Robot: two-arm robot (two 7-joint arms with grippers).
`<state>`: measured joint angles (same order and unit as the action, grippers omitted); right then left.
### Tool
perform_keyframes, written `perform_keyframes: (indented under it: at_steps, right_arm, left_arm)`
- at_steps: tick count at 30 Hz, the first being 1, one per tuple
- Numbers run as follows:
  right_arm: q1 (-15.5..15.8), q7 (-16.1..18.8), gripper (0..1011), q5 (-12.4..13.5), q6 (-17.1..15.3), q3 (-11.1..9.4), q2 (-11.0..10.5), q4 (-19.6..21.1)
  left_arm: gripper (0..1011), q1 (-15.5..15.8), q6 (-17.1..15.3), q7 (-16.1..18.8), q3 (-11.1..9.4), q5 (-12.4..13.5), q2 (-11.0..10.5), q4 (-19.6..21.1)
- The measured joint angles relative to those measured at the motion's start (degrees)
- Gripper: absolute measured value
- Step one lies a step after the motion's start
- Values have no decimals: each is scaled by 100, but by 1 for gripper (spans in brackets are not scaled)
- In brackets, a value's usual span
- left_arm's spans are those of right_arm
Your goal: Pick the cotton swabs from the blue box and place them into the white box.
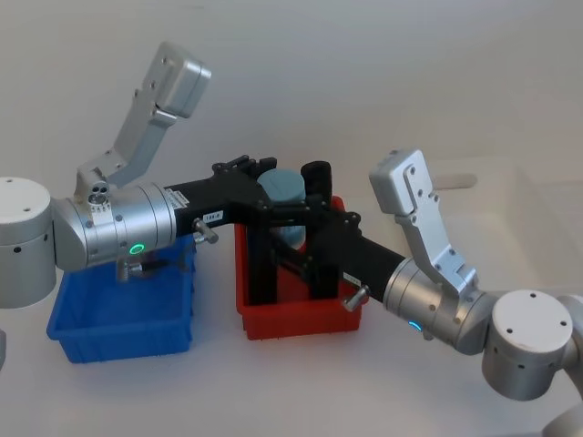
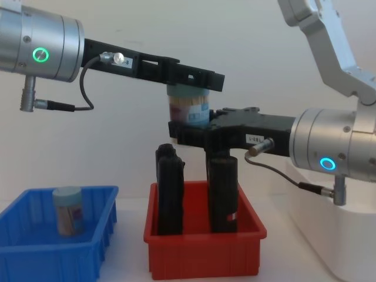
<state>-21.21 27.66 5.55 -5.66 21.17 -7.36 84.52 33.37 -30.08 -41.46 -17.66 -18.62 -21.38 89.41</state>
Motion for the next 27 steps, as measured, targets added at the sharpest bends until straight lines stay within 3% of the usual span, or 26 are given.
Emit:
perform_keyframes:
  at_steps: [17, 27]
  right_arm:
    - [204, -401, 637, 37, -102, -71, -183, 255]
    - [503, -1004, 637, 188, -179, -297, -506, 552]
  left_arm:
    - [1004, 0, 0, 0, 0, 0, 0, 0]
    - [1004, 0, 0, 1, 0, 0, 0, 0]
